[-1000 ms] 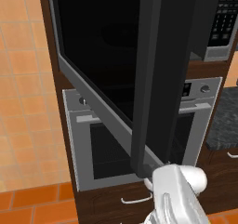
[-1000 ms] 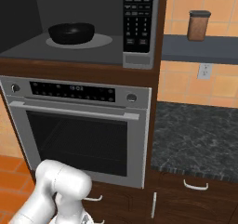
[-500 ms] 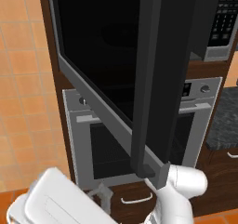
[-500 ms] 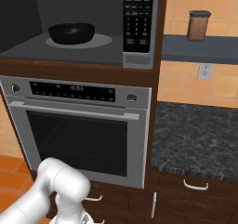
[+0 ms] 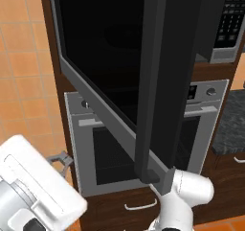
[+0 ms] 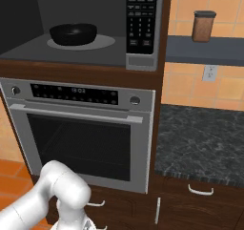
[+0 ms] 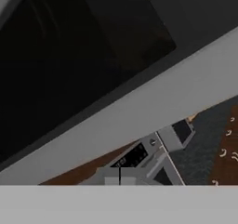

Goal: Open the microwave, place the bowl with waffle inside the microwave, then close the microwave door and turn it on.

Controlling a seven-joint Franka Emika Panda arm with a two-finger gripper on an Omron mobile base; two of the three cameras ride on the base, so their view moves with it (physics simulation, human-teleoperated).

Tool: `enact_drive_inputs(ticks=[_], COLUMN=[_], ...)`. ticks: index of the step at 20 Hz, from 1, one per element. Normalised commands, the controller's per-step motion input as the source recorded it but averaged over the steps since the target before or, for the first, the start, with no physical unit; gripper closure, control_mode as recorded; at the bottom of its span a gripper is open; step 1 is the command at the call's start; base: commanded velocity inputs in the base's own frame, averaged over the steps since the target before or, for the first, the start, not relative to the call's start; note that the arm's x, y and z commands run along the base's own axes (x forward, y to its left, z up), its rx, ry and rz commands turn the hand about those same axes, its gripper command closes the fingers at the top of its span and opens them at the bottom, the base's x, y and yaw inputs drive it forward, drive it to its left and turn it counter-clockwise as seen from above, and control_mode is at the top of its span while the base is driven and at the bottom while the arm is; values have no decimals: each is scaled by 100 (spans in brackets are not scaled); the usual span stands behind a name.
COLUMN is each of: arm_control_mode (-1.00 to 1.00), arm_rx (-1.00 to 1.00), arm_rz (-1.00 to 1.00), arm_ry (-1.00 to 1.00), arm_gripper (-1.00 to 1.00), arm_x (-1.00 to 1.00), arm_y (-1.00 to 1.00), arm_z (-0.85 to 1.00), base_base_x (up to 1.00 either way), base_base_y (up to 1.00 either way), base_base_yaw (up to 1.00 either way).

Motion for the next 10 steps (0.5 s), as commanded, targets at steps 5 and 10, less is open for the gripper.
enact_drive_inputs(ticks=[5, 10], arm_control_mode=[-100, -100], arm_rx=[-4, 0], arm_rz=[-23, -24], arm_ry=[-10, -11], arm_gripper=[100, 100], arm_x=[100, 100], arm_y=[-35, -78], arm_z=[6, 13], base_base_x=[0, 0], base_base_y=[0, 0], base_base_yaw=[0, 0])
